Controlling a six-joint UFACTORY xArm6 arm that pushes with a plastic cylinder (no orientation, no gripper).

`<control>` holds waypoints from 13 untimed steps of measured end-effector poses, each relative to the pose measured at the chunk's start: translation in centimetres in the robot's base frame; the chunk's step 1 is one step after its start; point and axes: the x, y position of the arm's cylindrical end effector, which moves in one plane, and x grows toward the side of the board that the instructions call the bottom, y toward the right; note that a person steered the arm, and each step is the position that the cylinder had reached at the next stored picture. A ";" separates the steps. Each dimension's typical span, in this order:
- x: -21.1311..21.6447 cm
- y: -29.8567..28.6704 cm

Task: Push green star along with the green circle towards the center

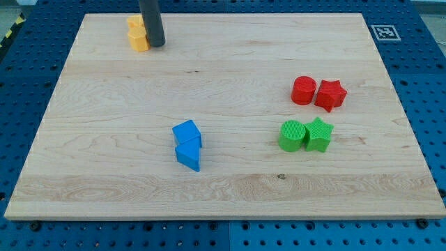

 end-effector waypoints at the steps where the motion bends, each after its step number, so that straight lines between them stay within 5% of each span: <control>1: 0.7 0.5; 4: 16.8 21.4; 7: 20.6 34.3; 9: 24.4 35.7; 13: 24.1 21.4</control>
